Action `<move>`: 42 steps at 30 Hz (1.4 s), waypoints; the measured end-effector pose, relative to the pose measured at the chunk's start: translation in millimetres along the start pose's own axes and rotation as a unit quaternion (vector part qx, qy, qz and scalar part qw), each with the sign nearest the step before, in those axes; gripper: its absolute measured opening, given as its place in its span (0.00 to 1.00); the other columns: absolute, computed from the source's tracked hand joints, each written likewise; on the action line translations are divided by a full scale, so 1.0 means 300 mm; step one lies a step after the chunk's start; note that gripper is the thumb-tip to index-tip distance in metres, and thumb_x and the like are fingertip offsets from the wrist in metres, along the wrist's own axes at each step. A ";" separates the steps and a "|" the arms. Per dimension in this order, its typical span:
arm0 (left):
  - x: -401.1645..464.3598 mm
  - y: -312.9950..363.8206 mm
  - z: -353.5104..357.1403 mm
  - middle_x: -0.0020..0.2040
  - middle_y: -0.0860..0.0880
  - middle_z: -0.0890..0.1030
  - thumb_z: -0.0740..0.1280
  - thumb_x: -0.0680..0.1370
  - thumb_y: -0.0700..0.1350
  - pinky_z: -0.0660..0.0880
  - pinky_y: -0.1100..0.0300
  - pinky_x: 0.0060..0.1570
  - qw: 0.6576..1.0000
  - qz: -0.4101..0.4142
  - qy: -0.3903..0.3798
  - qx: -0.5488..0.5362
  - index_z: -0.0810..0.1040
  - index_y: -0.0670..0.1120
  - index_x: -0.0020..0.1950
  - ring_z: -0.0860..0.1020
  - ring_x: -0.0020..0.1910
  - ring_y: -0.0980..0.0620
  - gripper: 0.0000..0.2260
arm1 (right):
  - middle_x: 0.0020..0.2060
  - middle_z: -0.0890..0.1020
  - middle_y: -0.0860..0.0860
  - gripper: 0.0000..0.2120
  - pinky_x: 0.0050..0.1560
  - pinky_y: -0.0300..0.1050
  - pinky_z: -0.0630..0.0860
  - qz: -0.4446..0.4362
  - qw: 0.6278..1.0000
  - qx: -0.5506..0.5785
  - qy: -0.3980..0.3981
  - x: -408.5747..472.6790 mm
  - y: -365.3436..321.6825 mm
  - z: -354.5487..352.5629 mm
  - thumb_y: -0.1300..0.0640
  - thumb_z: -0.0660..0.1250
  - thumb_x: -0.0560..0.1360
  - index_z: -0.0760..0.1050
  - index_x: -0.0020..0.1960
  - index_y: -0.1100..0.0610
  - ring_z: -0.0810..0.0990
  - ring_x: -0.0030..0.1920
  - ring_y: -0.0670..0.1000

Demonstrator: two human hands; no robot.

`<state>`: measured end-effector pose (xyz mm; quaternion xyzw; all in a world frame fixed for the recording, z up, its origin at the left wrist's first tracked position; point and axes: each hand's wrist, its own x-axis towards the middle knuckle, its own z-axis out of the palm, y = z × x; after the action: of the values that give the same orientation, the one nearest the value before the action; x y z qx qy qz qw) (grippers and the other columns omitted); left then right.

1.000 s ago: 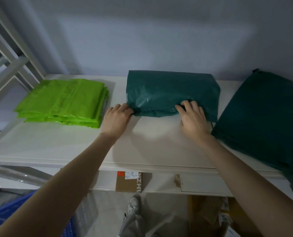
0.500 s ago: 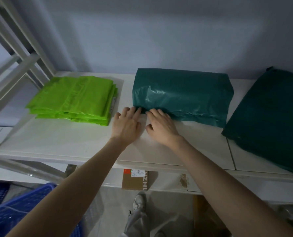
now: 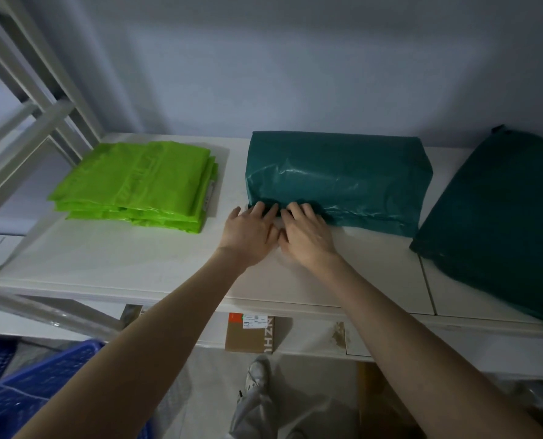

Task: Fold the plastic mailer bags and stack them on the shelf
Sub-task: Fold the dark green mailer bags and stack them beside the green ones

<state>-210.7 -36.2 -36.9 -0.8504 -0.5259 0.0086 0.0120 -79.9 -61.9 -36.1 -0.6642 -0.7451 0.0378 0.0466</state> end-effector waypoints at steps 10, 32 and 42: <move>-0.018 0.045 -0.028 0.69 0.45 0.64 0.48 0.80 0.55 0.56 0.48 0.71 0.999 -0.013 -0.028 0.010 0.59 0.52 0.74 0.69 0.66 0.46 0.22 | 0.61 0.71 0.55 0.23 0.57 0.51 0.68 0.040 0.999 -0.016 0.034 -0.075 0.098 -0.004 0.50 0.56 0.78 0.68 0.69 0.59 0.69 0.61 0.56; 0.017 0.179 -0.059 0.65 0.45 0.66 0.49 0.80 0.53 0.59 0.47 0.66 0.996 -0.084 0.000 0.038 0.66 0.45 0.66 0.65 0.64 0.47 0.20 | 0.64 0.71 0.52 0.22 0.60 0.51 0.65 0.106 0.994 -0.033 0.011 -0.194 0.305 -0.052 0.51 0.53 0.79 0.66 0.70 0.58 0.68 0.61 0.55; 0.088 0.396 -0.037 0.75 0.51 0.60 0.48 0.81 0.51 0.52 0.51 0.73 0.989 0.079 -0.053 -0.113 0.56 0.49 0.76 0.60 0.73 0.50 0.23 | 0.54 0.78 0.53 0.22 0.49 0.54 0.73 0.088 0.995 -0.027 0.027 -0.198 0.330 -0.062 0.50 0.53 0.75 0.74 0.63 0.58 0.77 0.52 0.59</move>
<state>-92.3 -65.7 -29.2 -0.8836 -0.4544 -0.0049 -0.1125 26.8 -109.6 -30.5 -0.7287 -0.6834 0.0035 0.0448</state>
